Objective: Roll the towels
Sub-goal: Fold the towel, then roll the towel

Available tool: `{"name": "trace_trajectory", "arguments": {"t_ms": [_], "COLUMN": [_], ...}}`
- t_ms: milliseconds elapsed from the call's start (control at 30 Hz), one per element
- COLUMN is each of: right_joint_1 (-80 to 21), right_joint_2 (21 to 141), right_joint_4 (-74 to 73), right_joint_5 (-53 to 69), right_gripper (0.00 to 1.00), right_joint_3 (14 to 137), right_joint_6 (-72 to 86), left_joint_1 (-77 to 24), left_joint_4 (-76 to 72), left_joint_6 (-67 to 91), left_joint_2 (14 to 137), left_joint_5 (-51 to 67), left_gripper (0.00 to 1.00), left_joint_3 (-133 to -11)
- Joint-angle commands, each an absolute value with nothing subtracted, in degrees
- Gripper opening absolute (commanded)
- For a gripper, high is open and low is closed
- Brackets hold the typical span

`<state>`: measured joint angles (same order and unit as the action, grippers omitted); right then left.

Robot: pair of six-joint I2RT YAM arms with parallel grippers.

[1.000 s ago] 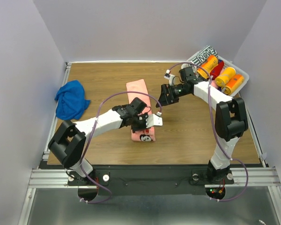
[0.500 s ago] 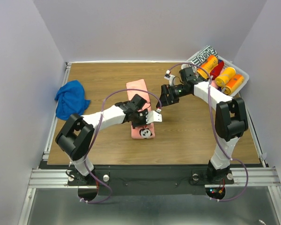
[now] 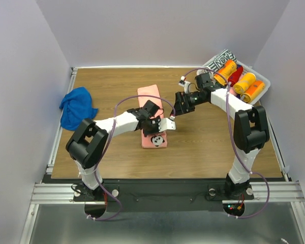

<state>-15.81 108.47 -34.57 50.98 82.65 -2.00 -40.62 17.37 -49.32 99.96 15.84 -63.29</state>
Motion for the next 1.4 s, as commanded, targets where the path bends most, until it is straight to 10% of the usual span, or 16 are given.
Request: {"name": "trace_trajectory", "arguments": {"t_ms": [0, 400, 600, 1000, 1367], "right_joint_1": [-15.5, -15.4, -15.7, -23.4, -25.3], "right_joint_2": [107.0, 104.0, 102.8, 111.3, 118.6], "right_joint_4": [-35.3, -36.0, -36.5, -36.2, -34.7], "right_joint_5": [51.9, 51.3, 55.7, 54.0, 51.8], "right_gripper": [1.0, 1.0, 0.68, 0.76, 0.54], "right_joint_3": [82.3, 81.8, 78.4, 79.2, 84.0], "right_joint_6": [-3.2, -4.6, -5.0, -5.9, -4.0], "left_joint_1": [-39.7, -36.2, -33.5, -33.4, -33.5], "left_joint_4": [16.5, 27.9, 28.5, 24.8, 23.9], "left_joint_6": [-50.5, -46.8, -44.7, -32.6, -33.0], "left_joint_2": [100.5, 95.3, 86.3, 71.7, 68.6], "left_joint_5": [15.6, 17.8, 18.5, 19.2, 19.2], "left_gripper": [0.12, 0.48, 0.48, 0.52, 0.52], "left_joint_3": [-66.0, -80.2, -74.0, -60.8, -56.7]}}
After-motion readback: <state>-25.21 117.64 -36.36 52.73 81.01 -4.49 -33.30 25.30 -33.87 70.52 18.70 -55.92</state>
